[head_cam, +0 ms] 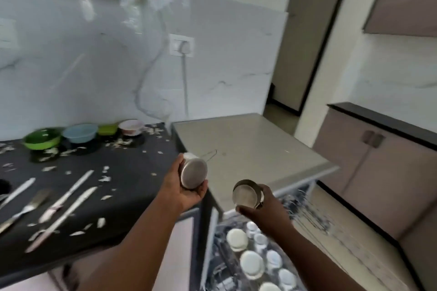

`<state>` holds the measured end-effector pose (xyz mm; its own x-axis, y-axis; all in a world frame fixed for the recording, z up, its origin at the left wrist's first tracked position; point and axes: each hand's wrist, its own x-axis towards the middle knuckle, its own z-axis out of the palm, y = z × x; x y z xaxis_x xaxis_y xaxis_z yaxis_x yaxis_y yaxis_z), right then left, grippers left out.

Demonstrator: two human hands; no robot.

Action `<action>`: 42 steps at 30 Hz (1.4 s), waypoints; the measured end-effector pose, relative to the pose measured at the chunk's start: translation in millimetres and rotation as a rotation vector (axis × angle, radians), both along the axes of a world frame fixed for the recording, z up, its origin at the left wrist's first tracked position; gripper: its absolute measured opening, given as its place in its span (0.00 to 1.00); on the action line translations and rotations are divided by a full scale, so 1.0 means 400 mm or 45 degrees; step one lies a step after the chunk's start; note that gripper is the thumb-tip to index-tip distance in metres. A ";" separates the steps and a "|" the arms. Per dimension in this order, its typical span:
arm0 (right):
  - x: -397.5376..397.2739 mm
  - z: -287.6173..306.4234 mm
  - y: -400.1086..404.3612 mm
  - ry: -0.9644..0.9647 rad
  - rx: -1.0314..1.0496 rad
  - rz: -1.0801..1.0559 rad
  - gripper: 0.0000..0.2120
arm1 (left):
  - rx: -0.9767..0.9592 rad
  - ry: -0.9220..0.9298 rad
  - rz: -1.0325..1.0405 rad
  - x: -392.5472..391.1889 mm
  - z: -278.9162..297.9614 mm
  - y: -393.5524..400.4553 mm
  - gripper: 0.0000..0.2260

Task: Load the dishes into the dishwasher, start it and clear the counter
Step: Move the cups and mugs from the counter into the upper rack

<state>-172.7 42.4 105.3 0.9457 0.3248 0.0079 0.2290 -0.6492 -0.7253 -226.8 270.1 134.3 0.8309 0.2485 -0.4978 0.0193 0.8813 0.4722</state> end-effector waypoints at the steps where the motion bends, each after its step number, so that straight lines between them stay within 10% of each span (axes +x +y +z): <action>1: -0.012 -0.001 -0.079 0.012 0.019 -0.053 0.33 | 0.018 0.014 -0.061 0.009 -0.004 -0.076 0.16; 10: -0.134 -0.049 -0.623 0.386 0.328 -0.499 0.39 | 0.399 0.300 -0.483 0.062 -0.105 -0.573 0.11; 16: -0.176 -0.136 -0.796 0.475 0.647 -0.706 0.44 | 0.661 0.525 -0.600 0.092 -0.196 -0.669 0.27; 42: 0.176 -0.537 -0.683 1.331 1.150 -0.882 0.35 | 1.063 0.941 -1.171 0.573 -0.631 -0.576 0.27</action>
